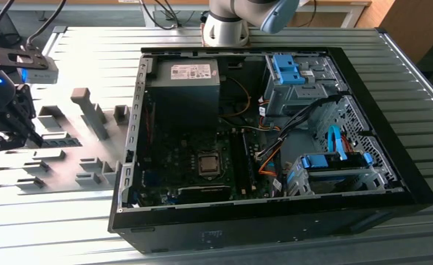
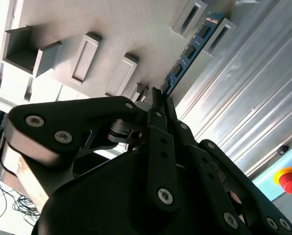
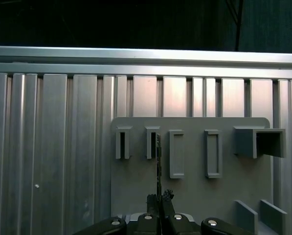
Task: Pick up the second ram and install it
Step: 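Pick up the second ram and move it above second insertion slot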
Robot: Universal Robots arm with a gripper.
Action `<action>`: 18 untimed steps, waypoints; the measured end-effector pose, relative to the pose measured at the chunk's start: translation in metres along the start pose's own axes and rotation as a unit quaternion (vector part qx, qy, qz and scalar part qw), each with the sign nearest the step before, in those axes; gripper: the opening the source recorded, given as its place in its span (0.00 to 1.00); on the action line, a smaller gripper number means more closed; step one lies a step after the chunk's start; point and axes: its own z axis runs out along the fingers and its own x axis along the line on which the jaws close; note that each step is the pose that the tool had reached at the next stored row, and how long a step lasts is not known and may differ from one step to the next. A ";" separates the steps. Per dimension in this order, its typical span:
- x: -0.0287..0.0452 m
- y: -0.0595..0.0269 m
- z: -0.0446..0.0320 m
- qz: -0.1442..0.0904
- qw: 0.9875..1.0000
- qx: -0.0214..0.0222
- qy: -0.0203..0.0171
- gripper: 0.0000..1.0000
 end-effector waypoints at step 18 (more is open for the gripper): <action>-0.0002 0.0001 -0.0055 0.000 1.000 0.000 0.000 0.14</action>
